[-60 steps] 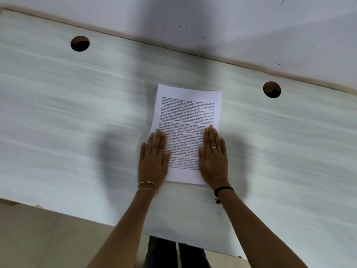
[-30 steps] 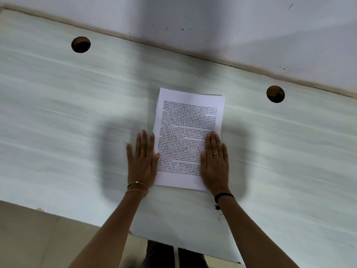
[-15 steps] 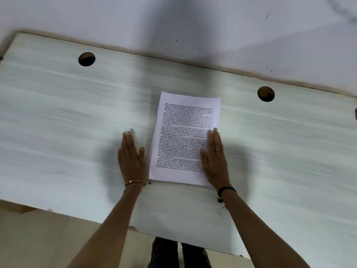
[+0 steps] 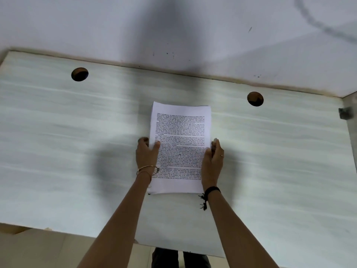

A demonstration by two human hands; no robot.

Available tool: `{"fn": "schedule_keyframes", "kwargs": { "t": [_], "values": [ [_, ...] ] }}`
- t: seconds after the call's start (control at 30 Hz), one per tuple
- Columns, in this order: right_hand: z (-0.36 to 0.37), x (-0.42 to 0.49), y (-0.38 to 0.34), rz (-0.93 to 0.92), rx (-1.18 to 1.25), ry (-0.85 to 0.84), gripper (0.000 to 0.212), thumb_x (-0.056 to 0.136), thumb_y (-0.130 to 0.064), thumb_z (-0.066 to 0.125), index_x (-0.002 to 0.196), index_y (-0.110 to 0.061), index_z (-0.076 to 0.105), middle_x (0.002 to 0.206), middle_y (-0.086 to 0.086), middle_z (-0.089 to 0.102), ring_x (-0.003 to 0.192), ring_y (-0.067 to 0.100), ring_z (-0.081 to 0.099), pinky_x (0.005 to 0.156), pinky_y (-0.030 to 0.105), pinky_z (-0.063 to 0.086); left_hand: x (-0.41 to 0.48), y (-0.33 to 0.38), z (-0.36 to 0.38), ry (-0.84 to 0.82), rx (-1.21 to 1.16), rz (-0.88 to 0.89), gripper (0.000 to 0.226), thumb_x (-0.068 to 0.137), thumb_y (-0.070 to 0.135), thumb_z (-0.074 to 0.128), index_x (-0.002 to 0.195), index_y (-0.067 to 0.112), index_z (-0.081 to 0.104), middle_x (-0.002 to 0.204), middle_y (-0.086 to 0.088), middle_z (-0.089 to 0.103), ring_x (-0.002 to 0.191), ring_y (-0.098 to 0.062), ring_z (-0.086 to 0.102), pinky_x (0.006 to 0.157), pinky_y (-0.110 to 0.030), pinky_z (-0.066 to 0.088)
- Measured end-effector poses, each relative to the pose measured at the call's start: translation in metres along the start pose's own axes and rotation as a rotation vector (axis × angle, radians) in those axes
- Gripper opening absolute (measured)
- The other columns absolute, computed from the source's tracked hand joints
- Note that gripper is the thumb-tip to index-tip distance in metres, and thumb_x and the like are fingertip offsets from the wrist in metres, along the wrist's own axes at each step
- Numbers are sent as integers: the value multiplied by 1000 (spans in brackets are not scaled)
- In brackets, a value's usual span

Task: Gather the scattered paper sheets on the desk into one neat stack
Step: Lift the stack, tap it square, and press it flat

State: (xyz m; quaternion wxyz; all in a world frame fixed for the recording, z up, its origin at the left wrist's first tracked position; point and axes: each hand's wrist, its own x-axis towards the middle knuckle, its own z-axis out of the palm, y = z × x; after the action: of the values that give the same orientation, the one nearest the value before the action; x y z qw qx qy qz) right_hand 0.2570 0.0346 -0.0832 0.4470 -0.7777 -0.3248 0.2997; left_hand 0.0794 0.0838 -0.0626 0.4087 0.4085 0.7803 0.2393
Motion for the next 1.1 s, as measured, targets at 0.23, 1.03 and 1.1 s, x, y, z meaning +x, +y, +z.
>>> {"fn": "schedule_keyframes", "kwargs": {
  "t": [0.23,1.03,1.1],
  "values": [
    [-4,10,3,7,-138,-114,53,94,-19,56,143,-10,39,133,9,48,125,25,45,107,42,39,-4,6,-9,-213,-130,18,44,86,20,64,123,6,46,112,-12,57,95,-28,59,85,-38,51],
    [-50,38,-140,-241,260,-397,44,92,-25,63,133,-18,51,121,-4,65,111,6,62,91,22,51,-11,101,-68,-200,-432,521,45,91,-3,52,127,14,33,111,9,53,93,15,57,81,-6,46],
    [-53,36,-147,-267,257,-369,44,93,-26,60,134,-16,49,120,-5,65,108,1,61,84,13,48,-14,107,-70,-167,-412,553,49,91,-3,52,128,19,28,112,16,48,92,22,53,79,-1,41]
  ]
}}
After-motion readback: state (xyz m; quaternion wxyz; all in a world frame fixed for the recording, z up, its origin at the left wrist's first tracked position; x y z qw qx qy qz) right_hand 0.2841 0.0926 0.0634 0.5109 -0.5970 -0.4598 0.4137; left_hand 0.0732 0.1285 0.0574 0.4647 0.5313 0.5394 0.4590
